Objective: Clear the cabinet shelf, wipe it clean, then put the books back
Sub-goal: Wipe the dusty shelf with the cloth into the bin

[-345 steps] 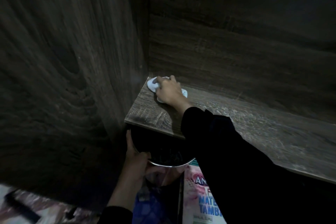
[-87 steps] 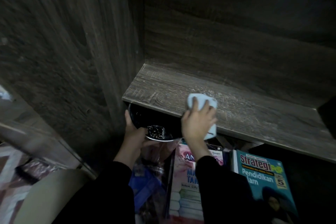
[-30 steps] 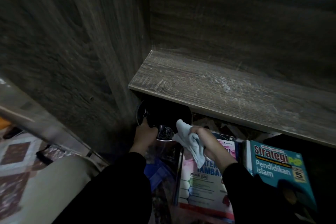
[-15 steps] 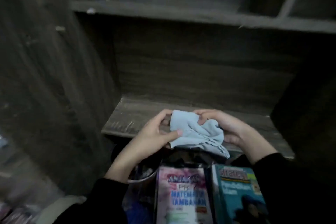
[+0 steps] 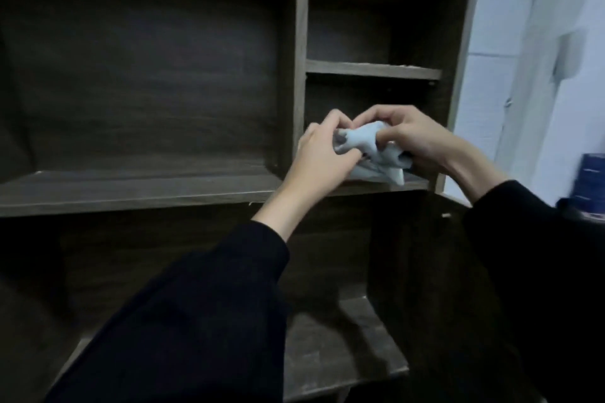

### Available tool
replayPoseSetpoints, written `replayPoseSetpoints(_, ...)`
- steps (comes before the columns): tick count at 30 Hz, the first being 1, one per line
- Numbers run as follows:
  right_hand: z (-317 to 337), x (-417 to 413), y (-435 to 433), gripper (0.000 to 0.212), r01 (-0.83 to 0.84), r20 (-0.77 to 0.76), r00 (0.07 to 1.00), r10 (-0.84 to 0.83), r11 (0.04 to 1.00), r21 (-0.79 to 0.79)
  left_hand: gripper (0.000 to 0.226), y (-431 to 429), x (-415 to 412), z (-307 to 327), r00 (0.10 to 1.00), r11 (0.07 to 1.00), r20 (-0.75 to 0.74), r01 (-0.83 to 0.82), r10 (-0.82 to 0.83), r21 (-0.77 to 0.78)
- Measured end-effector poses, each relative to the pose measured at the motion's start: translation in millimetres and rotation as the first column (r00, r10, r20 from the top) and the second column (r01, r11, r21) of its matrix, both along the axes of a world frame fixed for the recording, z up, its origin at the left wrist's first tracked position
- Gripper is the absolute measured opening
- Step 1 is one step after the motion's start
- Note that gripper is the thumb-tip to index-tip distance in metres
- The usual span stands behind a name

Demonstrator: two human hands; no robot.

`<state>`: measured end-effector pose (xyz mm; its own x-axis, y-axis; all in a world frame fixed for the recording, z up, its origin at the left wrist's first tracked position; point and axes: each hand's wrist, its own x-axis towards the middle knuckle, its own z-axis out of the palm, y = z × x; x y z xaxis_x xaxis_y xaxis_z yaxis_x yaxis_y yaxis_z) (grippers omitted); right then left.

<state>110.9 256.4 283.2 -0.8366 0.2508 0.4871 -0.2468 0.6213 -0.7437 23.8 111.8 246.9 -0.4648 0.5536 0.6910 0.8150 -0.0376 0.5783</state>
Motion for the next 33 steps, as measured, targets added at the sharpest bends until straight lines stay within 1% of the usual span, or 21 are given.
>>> replayPoseSetpoints(3, -11.6, -22.3, 25.1, 0.041, 0.096, 0.045, 0.994, -0.103, 0.985, 0.146, 0.019, 32.1, -13.3, -7.7, 0.996, 0.991, -0.032, -0.085, 0.082, -0.103)
replayPoseSetpoints(7, -28.8, -47.9, 45.2, 0.046, 0.171, 0.023, 0.982, -0.185, 0.943, 0.285, 0.022, 59.4, -28.6, -21.5, 0.986, 0.956, -0.097, -0.158, 0.138, -0.249)
replayPoseSetpoints(9, -41.4, -58.4, 56.4, 0.050, 0.217, 0.028, 0.967, -0.254, 0.874, 0.435, 0.026, 67.1, -34.4, -24.4, 0.981, 0.918, -0.104, -0.192, 0.166, -0.347)
replayPoseSetpoints(11, -53.9, -63.6, 68.6, 0.057, 0.269, 0.081, 0.921, -0.381, 0.773, 0.575, 0.028, 70.9, -41.2, -23.5, 0.976, 0.863, -0.110, -0.218, 0.188, -0.456)
replayPoseSetpoints(12, -58.6, -64.2, 73.5, 0.058, 0.278, 0.126, 0.896, -0.427, 0.758, 0.590, 0.032, 71.9, -44.8, -22.3, 0.973, 0.828, -0.126, -0.229, 0.192, -0.512)
replayPoseSetpoints(15, -62.7, -65.7, 81.2, 0.059, 0.243, 0.300, 0.830, -0.470, 0.789, 0.564, 0.052, 74.5, -53.5, -19.9, 0.961, 0.695, -0.192, -0.276, 0.198, -0.664)
replayPoseSetpoints(17, -59.7, -69.0, 83.5, 0.059, 0.213, 0.381, 0.788, -0.483, 0.795, 0.568, 0.060, 75.7, -50.2, -18.7, 0.952, 0.629, -0.226, -0.306, 0.206, -0.715)
replayPoseSetpoints(19, -57.9, -74.5, 87.5, 0.061, 0.208, 0.398, 0.796, -0.456, 0.823, 0.528, 0.063, 76.6, -44.4, -18.8, 0.947, 0.612, -0.241, -0.321, 0.212, -0.723)
replayPoseSetpoints(22, -62.7, -83.0, 98.4, 0.062, 0.204, 0.386, 0.822, -0.419, 0.849, 0.488, 0.058, 76.6, -43.3, -20.7, 0.942, 0.627, -0.253, -0.335, 0.220, -0.703)
replayPoseSetpoints(24, -67.6, -82.7, 100.6, 0.059, 0.253, 0.309, 0.846, -0.435, 0.837, 0.485, 0.052, 74.4, -43.2, -22.6, 0.950, 0.673, -0.207, -0.312, 0.234, -0.671)
replayPoseSetpoints(25, -69.6, -79.7, 98.2, 0.056, 0.310, 0.220, 0.862, -0.456, 0.819, 0.483, 0.051, 72.4, -43.0, -24.2, 0.955, 0.708, -0.191, -0.296, 0.226, -0.641)
replayPoseSetpoints(27, -75.8, -69.9, 86.0, 0.050, 0.439, -0.012, 0.875, -0.484, 0.783, 0.441, 0.050, 62.5, -36.8, -28.4, 0.964, 0.787, -0.163, -0.267, 0.212, -0.556)
replayPoseSetpoints(28, -79.9, -62.9, 75.6, 0.047, 0.488, -0.109, 0.865, -0.489, 0.775, 0.402, 0.051, 56.0, -33.4, -31.4, 0.964, 0.829, -0.182, -0.261, 0.195, -0.495)
replayPoseSetpoints(30, -90.4, -47.7, 49.2, 0.044, 0.552, -0.246, 0.833, -0.495, 0.766, 0.329, 0.050, 39.0, -21.9, -39.4, 0.960, 0.895, -0.233, -0.239, 0.159, -0.377)
replayPoseSetpoints(33, -110.0, -29.7, 6.5, 0.040, 0.600, -0.408, 0.779, -0.477, 0.756, 0.261, 0.049, 10.2, -8.2, -60.8, 0.947, 0.934, -0.288, -0.226, 0.144, -0.276)
